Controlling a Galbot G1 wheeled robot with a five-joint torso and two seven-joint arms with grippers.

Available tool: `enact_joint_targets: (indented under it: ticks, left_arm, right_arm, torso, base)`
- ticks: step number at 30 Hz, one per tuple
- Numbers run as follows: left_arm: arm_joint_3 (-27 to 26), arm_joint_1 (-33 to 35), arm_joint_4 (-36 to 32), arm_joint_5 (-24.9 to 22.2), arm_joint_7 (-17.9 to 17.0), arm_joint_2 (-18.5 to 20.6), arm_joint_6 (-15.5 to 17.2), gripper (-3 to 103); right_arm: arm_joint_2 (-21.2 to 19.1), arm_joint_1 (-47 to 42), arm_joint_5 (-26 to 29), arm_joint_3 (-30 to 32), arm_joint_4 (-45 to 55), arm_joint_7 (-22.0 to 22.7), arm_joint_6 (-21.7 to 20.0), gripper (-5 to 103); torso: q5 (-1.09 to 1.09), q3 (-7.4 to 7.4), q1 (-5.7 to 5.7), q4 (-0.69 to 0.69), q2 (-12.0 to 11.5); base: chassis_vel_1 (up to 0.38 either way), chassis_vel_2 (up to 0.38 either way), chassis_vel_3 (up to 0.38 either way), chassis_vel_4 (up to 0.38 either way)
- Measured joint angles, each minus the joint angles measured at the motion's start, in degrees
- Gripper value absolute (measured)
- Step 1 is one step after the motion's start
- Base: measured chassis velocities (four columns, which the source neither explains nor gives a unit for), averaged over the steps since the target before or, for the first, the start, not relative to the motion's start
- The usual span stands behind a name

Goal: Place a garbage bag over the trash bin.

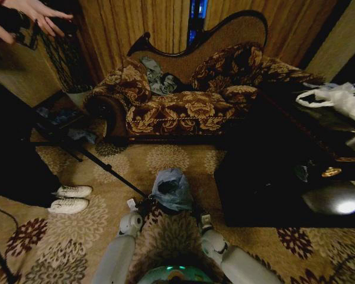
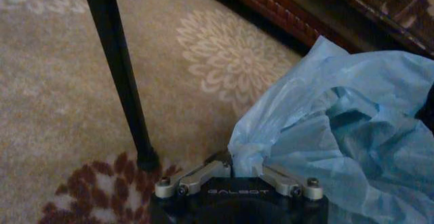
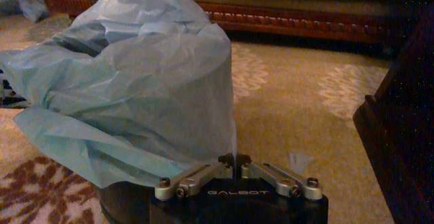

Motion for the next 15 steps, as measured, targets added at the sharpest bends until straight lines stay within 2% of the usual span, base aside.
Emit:
enact_joint_targets:
  ticks: [15]
  left_arm:
    - [-0.1,-0.5,2.5,0.2,1.1,-0.1,-2.6,0]
  right_arm:
    - [4.7,0.2,-3.8,2.0,-8.2,-3.2,3.4,0]
  torso:
    - [-0.01,0.00,0.00,0.00,0.0]
  base:
    - [0.000,0.000,0.000,0.000]
